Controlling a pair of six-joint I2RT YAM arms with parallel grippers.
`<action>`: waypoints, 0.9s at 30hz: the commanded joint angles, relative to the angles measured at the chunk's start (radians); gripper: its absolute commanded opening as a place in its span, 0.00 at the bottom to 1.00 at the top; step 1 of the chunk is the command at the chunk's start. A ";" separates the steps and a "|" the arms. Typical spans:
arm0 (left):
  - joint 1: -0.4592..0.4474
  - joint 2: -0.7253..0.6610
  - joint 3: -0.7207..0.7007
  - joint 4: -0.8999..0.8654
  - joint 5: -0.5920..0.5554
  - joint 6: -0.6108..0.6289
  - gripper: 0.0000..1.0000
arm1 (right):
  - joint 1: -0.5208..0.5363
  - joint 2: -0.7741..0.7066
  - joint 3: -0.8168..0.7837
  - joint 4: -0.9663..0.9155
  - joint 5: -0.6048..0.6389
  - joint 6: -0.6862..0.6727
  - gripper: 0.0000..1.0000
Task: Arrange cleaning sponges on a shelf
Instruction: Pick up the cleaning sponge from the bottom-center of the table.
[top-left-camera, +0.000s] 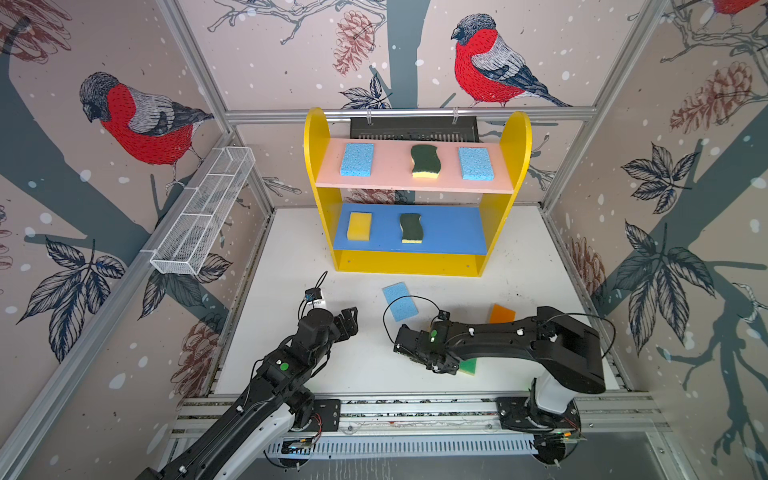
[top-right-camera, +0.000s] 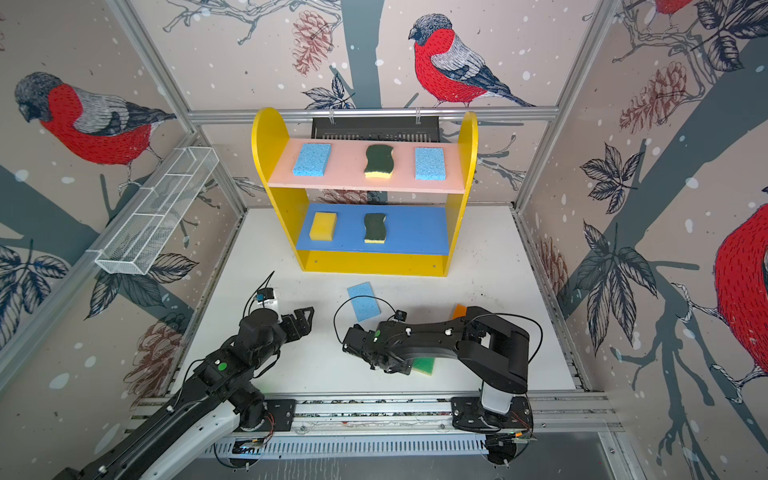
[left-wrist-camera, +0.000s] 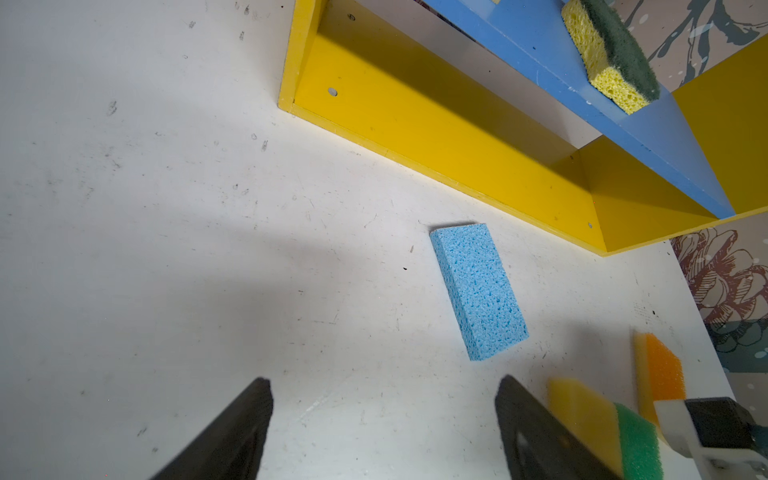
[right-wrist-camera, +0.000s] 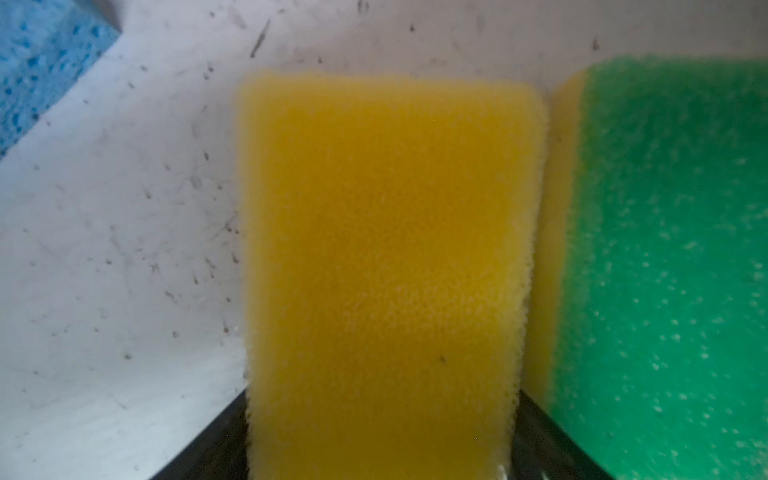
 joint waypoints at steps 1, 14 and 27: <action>-0.002 0.001 0.006 -0.009 -0.016 0.000 0.84 | -0.007 0.001 -0.014 0.013 -0.005 -0.028 0.83; -0.002 0.006 0.009 -0.015 -0.022 -0.003 0.85 | -0.025 -0.007 -0.046 0.027 -0.017 -0.032 0.80; -0.002 0.016 0.012 -0.018 -0.026 -0.002 0.85 | -0.009 -0.015 -0.032 0.027 -0.019 -0.073 0.77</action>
